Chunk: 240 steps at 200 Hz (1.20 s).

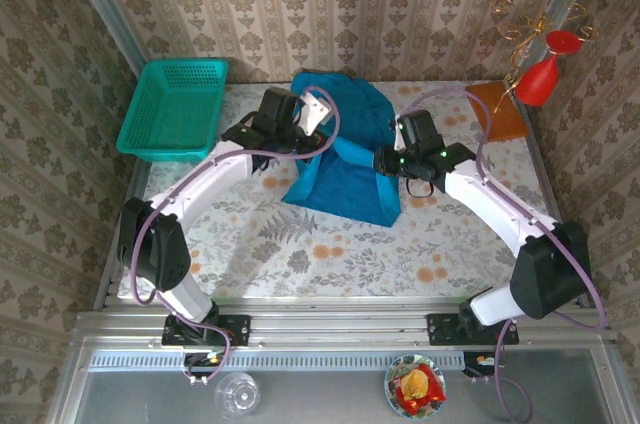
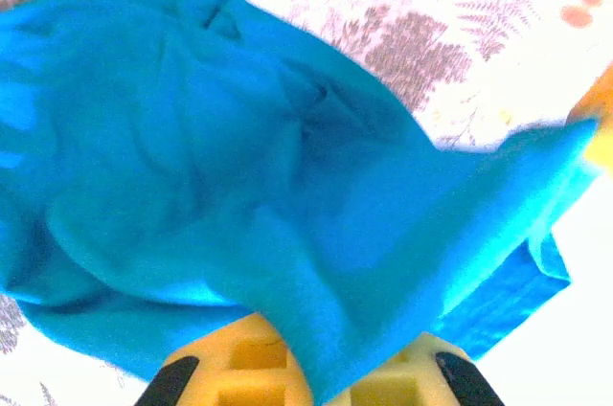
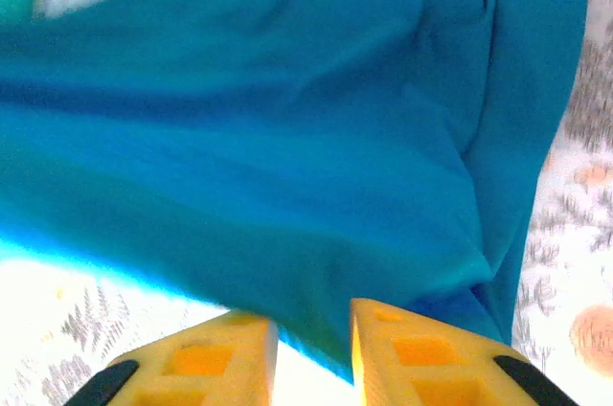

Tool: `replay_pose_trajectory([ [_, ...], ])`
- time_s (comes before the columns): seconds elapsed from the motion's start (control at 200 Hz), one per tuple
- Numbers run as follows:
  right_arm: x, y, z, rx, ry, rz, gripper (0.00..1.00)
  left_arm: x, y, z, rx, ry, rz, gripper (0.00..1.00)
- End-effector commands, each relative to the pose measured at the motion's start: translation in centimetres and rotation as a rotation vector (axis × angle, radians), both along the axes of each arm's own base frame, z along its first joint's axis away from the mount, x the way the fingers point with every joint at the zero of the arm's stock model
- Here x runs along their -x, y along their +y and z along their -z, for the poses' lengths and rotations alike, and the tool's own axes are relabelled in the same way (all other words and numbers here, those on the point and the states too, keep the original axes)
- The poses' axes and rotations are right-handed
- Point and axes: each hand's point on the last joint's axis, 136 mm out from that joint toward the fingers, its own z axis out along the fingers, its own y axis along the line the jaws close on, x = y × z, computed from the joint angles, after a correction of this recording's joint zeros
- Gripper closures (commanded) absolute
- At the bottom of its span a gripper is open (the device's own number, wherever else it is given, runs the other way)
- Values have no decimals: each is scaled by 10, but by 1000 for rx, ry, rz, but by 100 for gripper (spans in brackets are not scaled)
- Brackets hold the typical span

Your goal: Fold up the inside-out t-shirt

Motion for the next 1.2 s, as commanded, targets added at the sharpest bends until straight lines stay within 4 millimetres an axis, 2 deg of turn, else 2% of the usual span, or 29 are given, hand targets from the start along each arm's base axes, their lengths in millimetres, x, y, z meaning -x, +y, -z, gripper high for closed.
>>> replay_pose_trajectory([
  [0.0, 26, 11, -14, -29, -43, -18, 71, 13, 1, 7, -30, 105, 41, 100],
  [0.085, 41, 31, -15, -24, -74, -65, 72, 14, 0, 0, -29, 107, 44, 100],
  [0.19, 55, 68, -11, -54, -116, -149, 83, 15, -1, -10, -17, 104, 50, 100],
  [0.3, 61, 104, 3, -48, -137, -214, 94, 18, -3, -21, -2, 99, 58, 100],
  [0.425, 54, 141, 39, -22, -109, -268, 99, 25, -4, -35, 11, 83, 70, 100],
  [0.52, 41, 156, 64, -14, -96, -258, 100, 33, -3, -45, 20, 70, 77, 100],
  [0.575, 26, 154, 73, 20, -106, -233, 100, 38, -3, -48, 22, 67, 79, 100],
  [0.645, 0, 137, 80, 70, -119, -146, 100, 44, -3, -51, 24, 66, 82, 100],
  [0.745, -36, 115, 78, 30, -157, -14, 100, 55, -6, -56, 24, 58, 97, 100],
  [0.85, -66, 103, 72, -10, -190, 44, 100, 67, -15, -63, 28, 47, 134, 100],
  [1.075, -122, 117, 59, -132, -210, 21, 87, 94, -36, -80, 34, 33, 218, 100],
  [1.195, -148, 123, 64, -140, -198, 31, 79, 109, -51, -92, 48, 24, 271, 100],
])
